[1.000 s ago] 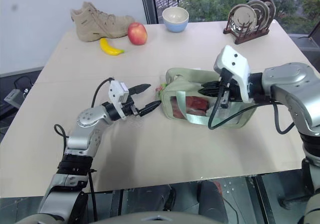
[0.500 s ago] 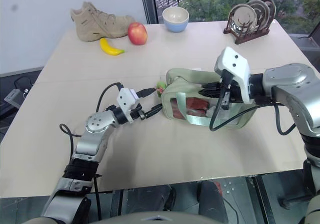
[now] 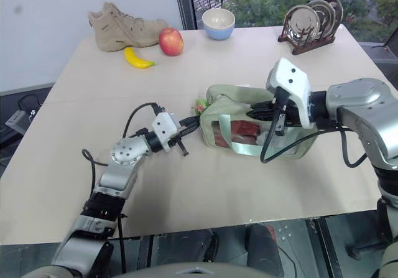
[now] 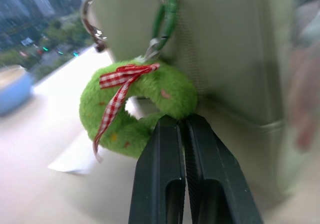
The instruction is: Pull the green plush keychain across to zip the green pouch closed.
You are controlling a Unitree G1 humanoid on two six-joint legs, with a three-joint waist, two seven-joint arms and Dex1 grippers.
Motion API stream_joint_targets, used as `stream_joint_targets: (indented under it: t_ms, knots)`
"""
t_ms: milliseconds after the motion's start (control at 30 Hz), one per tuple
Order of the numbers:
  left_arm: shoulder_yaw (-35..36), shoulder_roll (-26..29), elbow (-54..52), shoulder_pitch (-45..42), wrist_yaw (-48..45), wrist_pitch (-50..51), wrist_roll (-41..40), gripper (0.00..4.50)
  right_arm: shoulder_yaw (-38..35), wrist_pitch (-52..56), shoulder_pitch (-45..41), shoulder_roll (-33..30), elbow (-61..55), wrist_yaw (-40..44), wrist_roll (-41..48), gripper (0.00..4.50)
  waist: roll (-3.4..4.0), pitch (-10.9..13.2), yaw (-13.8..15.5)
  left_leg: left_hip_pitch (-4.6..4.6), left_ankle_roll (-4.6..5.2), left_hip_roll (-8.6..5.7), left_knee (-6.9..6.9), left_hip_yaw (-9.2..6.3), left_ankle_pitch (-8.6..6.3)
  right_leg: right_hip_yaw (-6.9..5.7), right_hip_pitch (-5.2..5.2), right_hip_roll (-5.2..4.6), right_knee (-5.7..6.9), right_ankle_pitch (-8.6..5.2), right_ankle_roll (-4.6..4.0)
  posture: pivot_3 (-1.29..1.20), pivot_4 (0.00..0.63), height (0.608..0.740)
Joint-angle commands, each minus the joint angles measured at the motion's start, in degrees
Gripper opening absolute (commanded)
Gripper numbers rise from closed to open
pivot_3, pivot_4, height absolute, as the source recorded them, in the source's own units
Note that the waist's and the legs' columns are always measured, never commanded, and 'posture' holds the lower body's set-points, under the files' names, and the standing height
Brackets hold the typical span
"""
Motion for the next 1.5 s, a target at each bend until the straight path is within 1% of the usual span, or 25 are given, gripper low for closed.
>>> stream_joint_targets:
  t_ms: [33,200,300,400,567,667,767,867,900,933,967,1067,1167,1233,1367,1433,1500]
  knots:
    - [2.1,4.0,3.6,-4.5,3.0,-10.5,4.6,0.03,0.1,-1.7,0.5,0.1,-0.4,-0.2,-0.2,0.00,-0.01,0.0,0.0,0.00,0.00,0.00,0.00,0.00,0.00,0.01,0.00,0.00,0.01,0.00,0.00,0.00,0.150,0.740]
    - [1.8,8.9,10.1,-12.1,6.8,-23.2,10.8,0.03,0.8,-2.9,0.7,0.6,0.3,-0.4,-1.1,0.00,-0.01,0.0,0.0,-0.02,0.00,-0.02,-0.01,0.00,0.00,-0.01,0.00,-0.02,-0.06,0.00,0.00,0.00,0.150,0.740]
    - [1.0,10.5,14.4,-17.3,7.8,-30.5,12.9,0.03,1.2,-3.3,0.5,0.9,0.7,-0.5,-1.5,0.00,-0.01,0.0,0.0,-0.03,0.00,-0.02,0.00,-0.01,0.00,-0.04,-0.01,-0.02,-0.05,0.00,0.01,0.00,0.150,0.740]
    - [-0.8,10.8,18.9,-21.7,7.2,-36.5,13.5,0.03,1.6,-3.7,0.2,1.2,1.2,-0.5,-1.9,0.00,-0.01,0.0,0.0,-0.03,0.00,-0.02,0.00,-0.02,0.00,-0.04,0.00,-0.02,-0.04,0.00,0.01,0.00,0.150,0.740]
    - [-4.8,9.2,26.7,-27.8,5.3,-45.0,11.9,0.03,2.2,-4.1,-0.4,2.0,2.0,-0.5,-2.4,0.00,-0.02,0.0,-0.2,-0.05,0.00,-0.03,0.00,0.00,0.00,-0.02,-0.05,-0.02,0.00,0.00,0.01,0.00,0.150,0.740]
    - [-6.4,8.1,30.4,-30.8,4.0,-47.7,10.4,0.03,2.4,-4.1,-0.6,2.4,2.0,-0.7,-2.6,0.00,-0.03,0.0,-0.2,-0.10,0.00,-0.03,0.03,-0.01,0.00,-0.03,-0.10,-0.02,0.04,0.00,0.01,0.00,0.150,0.740]
    - [-8.1,6.5,32.6,-33.4,0.7,-48.7,6.9,1.02,2.4,-3.8,-0.6,2.8,1.8,-1.0,-2.7,0.00,-0.04,0.0,-0.2,-0.20,0.01,-0.04,0.06,0.00,0.00,0.00,-0.19,-0.03,0.07,0.01,0.02,0.00,0.150,0.740]
    - [-8.5,5.2,34.8,-35.5,0.7,-50.6,7.0,2.43,2.5,-3.7,-0.5,3.2,1.6,-1.3,-2.8,0.00,-0.05,0.0,-0.3,-0.30,0.01,-0.04,0.10,0.00,0.00,0.00,-0.29,-0.03,0.09,0.01,0.02,0.00,0.150,0.740]
    - [-8.4,4.9,35.4,-36.3,1.3,-51.4,7.4,2.99,2.6,-3.7,-0.5,3.3,1.5,-1.5,-2.8,0.00,-0.05,0.0,-0.3,-0.31,0.01,-0.04,0.10,0.00,0.00,0.00,-0.30,-0.03,0.08,0.01,0.02,0.00,0.150,0.740]
    - [-8.3,4.6,35.9,-37.0,1.5,-51.6,7.3,3.33,2.5,-3.6,-0.4,3.3,1.4,-1.5,-2.7,0.00,-0.05,0.0,-0.4,-0.31,0.01,-0.04,0.09,0.00,0.00,0.00,-0.30,-0.03,0.08,0.01,0.02,0.00,0.150,0.740]
    - [-8.0,4.6,36.6,-37.5,1.2,-50.8,6.7,3.84,2.5,-3.5,-0.3,3.3,1.3,-1.6,-2.7,0.00,-0.05,0.0,-0.4,-0.32,0.01,-0.04,0.09,0.00,0.00,0.00,-0.31,-0.03,0.09,0.01,0.02,0.00,0.150,0.740]
    - [-7.2,4.6,37.8,-37.8,-0.6,-47.2,3.4,3.84,2.3,-3.2,-0.2,3.3,0.9,-1.9,-2.4,0.00,-0.05,0.0,-0.5,-0.31,0.01,-0.04,0.10,0.01,0.00,0.03,-0.31,-0.03,0.11,0.01,0.02,0.00,0.150,0.740]
    - [-5.7,4.4,37.8,-37.1,-4.1,-39.5,-1.5,3.84,2.1,-2.9,-0.2,3.4,0.5,-2.3,-2.2,0.00,-0.05,0.0,-0.7,-0.35,0.01,-0.04,0.11,0.00,0.00,0.01,-0.34,-0.02,0.12,0.01,0.02,0.00,0.150,0.740]
    - [-3.3,4.9,36.2,-35.0,-9.7,-27.8,-7.5,3.84,1.9,-2.6,-0.1,3.4,0.2,-2.5,-1.9,0.00,-0.05,0.0,-1.1,-0.37,0.01,-0.04,0.12,0.00,0.00,0.01,-0.37,-0.02,0.13,0.01,0.02,0.00,0.150,0.740]
    - [1.1,6.5,30.0,-30.9,-16.4,-7.2,-16.0,3.84,1.4,-2.1,0.1,3.3,-0.5,-2.6,-1.2,0.00,-0.05,0.0,-2.0,-0.45,0.01,-0.04,0.14,0.00,0.01,0.02,-0.47,-0.02,0.18,0.01,0.02,0.00,0.150,0.740]
    - [3.4,8.1,22.9,-26.9,-20.1,8.0,-22.9,3.84,1.1,-1.9,0.2,3.3,-0.9,-2.7,-0.8,0.00,-0.05,0.0,-2.1,-0.47,0.01,-0.04,0.15,-0.01,0.01,0.01,-0.51,-0.02,0.20,0.01,0.02,0.00,0.150,0.740]
    - [4.8,10.2,13.6,-21.4,-23.3,21.9,-30.0,3.84,1.1,-1.9,0.1,3.3,-1.0,-2.8,-0.6,0.00,-0.05,0.0,-2.9,-0.54,0.01,-0.03,0.17,-0.02,0.01,0.03,-0.60,-0.02,0.29,0.01,0.02,0.00,0.150,0.740]
